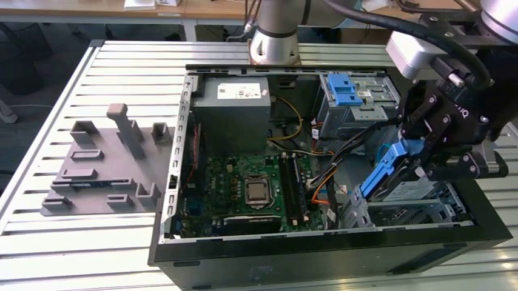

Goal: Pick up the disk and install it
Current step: 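Insert the disk into the insertion slot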

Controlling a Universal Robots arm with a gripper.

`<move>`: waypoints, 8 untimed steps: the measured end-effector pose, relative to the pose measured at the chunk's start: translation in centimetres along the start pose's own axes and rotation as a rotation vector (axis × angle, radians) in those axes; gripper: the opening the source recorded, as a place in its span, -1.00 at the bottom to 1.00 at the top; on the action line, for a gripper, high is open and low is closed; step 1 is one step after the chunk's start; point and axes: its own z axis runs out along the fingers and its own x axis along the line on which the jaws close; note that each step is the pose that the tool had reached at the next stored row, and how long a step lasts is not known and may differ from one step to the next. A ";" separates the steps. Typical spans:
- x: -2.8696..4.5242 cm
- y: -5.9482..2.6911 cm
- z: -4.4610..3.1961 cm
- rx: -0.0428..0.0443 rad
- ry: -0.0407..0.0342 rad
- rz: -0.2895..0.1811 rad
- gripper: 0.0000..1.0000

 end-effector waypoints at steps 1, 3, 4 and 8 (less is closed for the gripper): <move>0.00 0.00 0.14 0.0000 0.0000 0.000 -0.27; 0.01 0.00 0.39 0.0000 0.0000 0.000 -0.27; 0.01 -0.01 0.51 0.0000 0.0000 0.000 -0.27; 0.02 -0.02 1.05 0.0000 0.0000 0.000 -0.27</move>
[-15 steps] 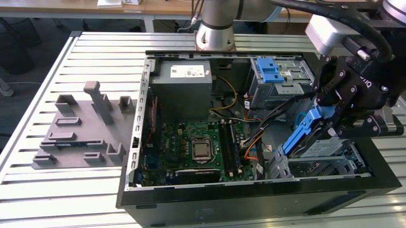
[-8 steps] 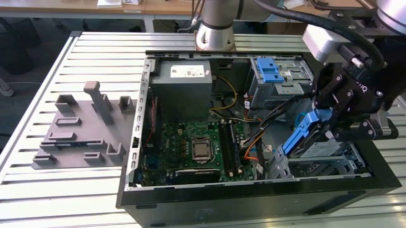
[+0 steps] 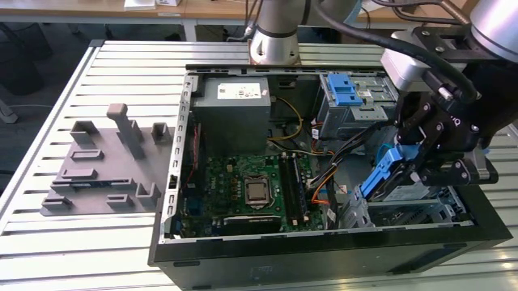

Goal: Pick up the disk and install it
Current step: 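Insert the disk into the insertion slot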

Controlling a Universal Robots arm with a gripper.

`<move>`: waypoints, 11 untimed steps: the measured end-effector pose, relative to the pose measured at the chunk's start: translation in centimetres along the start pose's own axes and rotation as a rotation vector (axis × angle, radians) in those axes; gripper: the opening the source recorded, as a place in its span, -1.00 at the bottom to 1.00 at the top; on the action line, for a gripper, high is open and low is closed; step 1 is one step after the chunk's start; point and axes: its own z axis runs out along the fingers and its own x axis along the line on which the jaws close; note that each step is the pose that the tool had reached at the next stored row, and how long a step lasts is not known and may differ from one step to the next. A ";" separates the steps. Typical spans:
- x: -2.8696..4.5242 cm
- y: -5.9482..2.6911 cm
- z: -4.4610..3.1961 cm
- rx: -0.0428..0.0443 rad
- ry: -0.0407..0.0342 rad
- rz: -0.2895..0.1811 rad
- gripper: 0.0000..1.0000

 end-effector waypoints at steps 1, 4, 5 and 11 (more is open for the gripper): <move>0.00 0.00 0.15 0.0000 -0.0001 0.000 -0.27; 0.01 -0.01 0.52 0.0000 0.0000 0.000 -0.27; 0.02 -0.01 0.64 0.0000 -0.0001 0.000 -0.27; 0.03 -0.02 1.37 0.0000 -0.0002 0.000 -0.27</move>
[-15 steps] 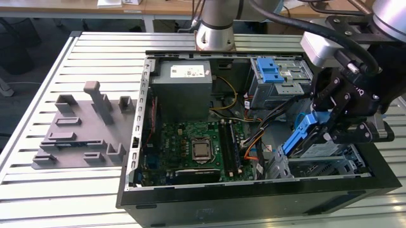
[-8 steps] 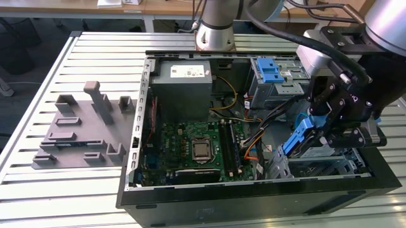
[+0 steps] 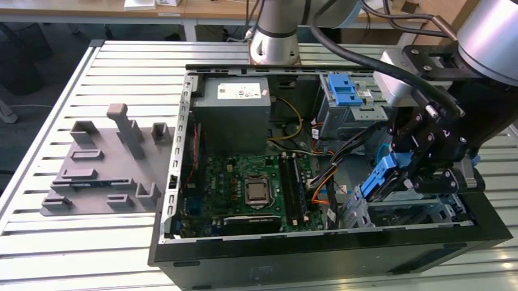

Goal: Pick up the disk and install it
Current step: 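Insert the disk into the insertion slot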

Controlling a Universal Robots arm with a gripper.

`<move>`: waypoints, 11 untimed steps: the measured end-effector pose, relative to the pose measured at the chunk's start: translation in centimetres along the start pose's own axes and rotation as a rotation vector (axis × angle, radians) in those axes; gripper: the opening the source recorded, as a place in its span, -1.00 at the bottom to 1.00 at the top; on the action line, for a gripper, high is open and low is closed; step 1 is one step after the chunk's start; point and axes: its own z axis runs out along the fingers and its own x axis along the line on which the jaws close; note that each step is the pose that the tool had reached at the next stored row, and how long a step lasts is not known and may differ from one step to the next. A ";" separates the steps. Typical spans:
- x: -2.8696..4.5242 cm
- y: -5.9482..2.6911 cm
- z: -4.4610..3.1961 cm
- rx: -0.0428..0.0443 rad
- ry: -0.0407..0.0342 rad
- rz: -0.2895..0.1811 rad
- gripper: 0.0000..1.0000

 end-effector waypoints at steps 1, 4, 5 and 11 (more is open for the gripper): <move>0.00 0.00 0.10 0.0000 -0.0002 0.000 -0.25; 0.01 -0.01 0.34 0.0000 0.0001 0.000 -0.13; 0.01 -0.01 0.40 0.0000 0.0002 0.000 -0.13; 0.02 -0.01 0.58 0.0000 0.0006 0.000 -0.16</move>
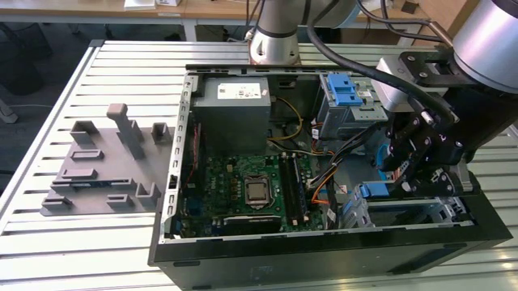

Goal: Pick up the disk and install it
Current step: 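Insert the disk into the insertion slot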

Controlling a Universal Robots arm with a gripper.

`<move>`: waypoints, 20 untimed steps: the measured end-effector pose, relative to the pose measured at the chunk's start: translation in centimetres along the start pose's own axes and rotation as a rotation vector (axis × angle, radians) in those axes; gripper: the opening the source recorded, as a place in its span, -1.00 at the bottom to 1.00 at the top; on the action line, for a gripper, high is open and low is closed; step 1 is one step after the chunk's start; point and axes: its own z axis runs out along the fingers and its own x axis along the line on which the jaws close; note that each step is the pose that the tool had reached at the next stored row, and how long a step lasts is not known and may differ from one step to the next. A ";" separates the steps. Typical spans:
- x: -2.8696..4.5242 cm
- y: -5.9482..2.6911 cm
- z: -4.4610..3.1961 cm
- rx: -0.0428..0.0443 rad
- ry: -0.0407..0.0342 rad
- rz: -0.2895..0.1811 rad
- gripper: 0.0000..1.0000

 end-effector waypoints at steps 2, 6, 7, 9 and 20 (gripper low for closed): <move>0.00 0.00 0.01 0.0000 -0.0001 -0.001 -0.41; 0.00 0.00 0.01 0.0000 -0.0002 -0.001 -0.64; 0.00 0.00 0.01 0.0000 -0.0002 -0.001 -0.64; 0.00 0.00 0.01 0.0000 -0.0002 -0.001 -0.76; 0.01 -0.05 0.82 -0.0006 -0.0019 -0.001 -0.76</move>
